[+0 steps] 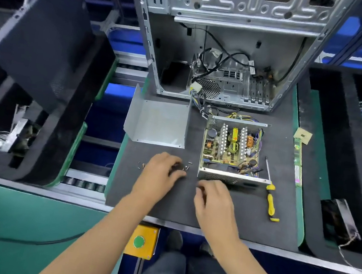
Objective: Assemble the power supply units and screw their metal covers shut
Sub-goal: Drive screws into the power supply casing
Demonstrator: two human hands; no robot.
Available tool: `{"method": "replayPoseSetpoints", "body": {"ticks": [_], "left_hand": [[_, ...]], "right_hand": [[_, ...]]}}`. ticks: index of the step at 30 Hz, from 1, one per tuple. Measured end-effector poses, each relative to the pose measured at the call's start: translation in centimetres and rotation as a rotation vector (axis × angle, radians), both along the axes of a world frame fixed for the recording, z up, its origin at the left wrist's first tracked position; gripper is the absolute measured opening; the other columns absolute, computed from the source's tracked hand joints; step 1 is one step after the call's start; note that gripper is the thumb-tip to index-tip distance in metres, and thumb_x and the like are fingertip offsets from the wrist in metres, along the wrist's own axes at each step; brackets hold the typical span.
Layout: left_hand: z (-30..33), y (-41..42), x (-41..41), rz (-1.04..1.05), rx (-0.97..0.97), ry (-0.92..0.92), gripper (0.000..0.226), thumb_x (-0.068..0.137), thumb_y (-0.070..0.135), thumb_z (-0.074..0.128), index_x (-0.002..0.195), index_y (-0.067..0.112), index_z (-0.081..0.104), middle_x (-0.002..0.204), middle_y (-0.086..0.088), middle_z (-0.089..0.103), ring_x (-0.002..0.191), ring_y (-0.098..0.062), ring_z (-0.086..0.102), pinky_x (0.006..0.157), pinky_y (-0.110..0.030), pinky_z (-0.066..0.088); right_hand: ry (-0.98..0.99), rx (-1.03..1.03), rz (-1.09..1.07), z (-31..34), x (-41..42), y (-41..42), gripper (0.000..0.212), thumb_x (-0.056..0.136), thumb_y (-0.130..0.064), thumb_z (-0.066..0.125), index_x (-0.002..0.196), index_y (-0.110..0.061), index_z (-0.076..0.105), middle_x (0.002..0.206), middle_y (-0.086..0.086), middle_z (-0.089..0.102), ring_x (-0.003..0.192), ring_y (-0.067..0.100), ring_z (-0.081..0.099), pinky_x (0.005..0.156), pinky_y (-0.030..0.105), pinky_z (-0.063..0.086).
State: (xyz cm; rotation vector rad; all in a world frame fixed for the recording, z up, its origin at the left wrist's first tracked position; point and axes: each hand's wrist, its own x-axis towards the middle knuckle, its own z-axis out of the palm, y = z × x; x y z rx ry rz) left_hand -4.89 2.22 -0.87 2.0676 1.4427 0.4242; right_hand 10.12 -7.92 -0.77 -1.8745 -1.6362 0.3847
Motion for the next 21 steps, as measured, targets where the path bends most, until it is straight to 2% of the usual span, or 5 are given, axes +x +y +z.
{"method": "replayPoseSetpoints", "body": {"ticks": [3, 5, 11, 16, 21], "left_hand": [[-0.9, 0.4, 1.4, -0.030, 0.015, 0.026, 0.040, 0.090, 0.033, 0.071, 0.125, 0.014, 0.067, 0.107, -0.004, 0.061, 0.106, -0.020, 0.053, 0.092, -0.029, 0.043], [-1.3, 0.5, 1.6, -0.064, 0.054, 0.044, 0.040, 0.090, 0.031, 0.071, 0.125, 0.012, 0.068, 0.105, -0.006, 0.060, 0.106, -0.024, 0.053, 0.089, -0.038, 0.048], [-1.9, 0.5, 1.7, -0.131, 0.189, 0.010, 0.010, 0.088, 0.008, 0.072, 0.095, 0.002, 0.076, 0.084, -0.014, 0.062, 0.083, -0.035, 0.057, 0.069, -0.049, 0.053], [-2.0, 0.9, 1.9, -0.259, 0.177, 0.113, 0.008, 0.095, -0.001, 0.059, 0.098, 0.000, 0.065, 0.091, -0.015, 0.057, 0.090, -0.032, 0.052, 0.079, -0.042, 0.046], [-1.8, 1.4, 1.8, -0.436, 0.167, 0.324, 0.033, 0.088, -0.011, 0.047, 0.115, 0.006, 0.054, 0.111, -0.012, 0.050, 0.104, -0.028, 0.045, 0.090, -0.038, 0.042]], "right_hand": [[-0.047, -0.001, -0.058, -0.3, 1.1, 0.4, 0.016, 0.083, 0.004, 0.072, 0.097, -0.003, 0.071, 0.088, 0.007, 0.064, 0.082, 0.024, 0.061, 0.080, 0.024, 0.043], [-0.090, 0.010, -0.049, -0.4, 1.4, 0.5, 0.016, 0.082, 0.004, 0.073, 0.097, -0.003, 0.072, 0.086, 0.006, 0.065, 0.080, 0.024, 0.061, 0.080, 0.024, 0.043], [0.039, -0.012, -0.111, -0.7, 0.8, 0.0, 0.014, 0.090, -0.002, 0.067, 0.102, -0.006, 0.072, 0.093, 0.003, 0.064, 0.088, 0.017, 0.059, 0.081, 0.020, 0.045], [0.252, -0.086, -0.239, -1.1, 0.2, -1.7, 0.016, 0.095, -0.008, 0.060, 0.105, -0.014, 0.071, 0.096, -0.007, 0.060, 0.085, 0.006, 0.058, 0.077, 0.015, 0.046], [0.297, -0.103, -0.313, -0.8, 0.6, -2.1, 0.017, 0.096, -0.009, 0.058, 0.104, -0.017, 0.070, 0.093, -0.010, 0.059, 0.084, 0.000, 0.057, 0.073, 0.006, 0.041]]}}
